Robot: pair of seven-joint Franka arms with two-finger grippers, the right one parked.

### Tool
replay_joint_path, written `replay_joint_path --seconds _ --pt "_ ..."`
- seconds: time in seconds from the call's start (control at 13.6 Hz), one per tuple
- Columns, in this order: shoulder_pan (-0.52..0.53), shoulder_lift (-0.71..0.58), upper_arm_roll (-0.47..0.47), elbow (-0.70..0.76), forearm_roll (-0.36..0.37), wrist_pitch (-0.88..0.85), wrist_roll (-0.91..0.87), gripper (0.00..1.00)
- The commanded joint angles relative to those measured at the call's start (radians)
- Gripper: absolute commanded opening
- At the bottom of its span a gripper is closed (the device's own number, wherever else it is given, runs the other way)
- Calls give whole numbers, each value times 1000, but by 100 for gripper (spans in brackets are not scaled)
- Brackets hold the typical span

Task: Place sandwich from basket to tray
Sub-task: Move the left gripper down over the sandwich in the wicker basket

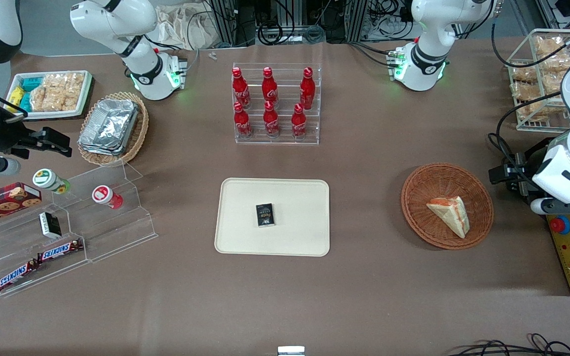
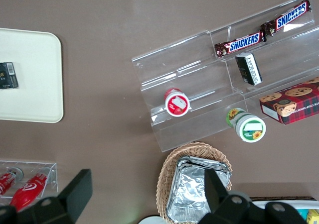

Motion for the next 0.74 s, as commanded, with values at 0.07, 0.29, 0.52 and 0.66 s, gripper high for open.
replay_joint_path --seconds 0.07,0.29,0.52,0.66 --pt "3 38 -15 46 6 -27 5 100" --pt "4 62 -18 47 3 -21 -65 100" --pt "26 76 -18 -12 -12 54 -270 100" --pt "26 89 -16 -101 -5 175 -457 100"
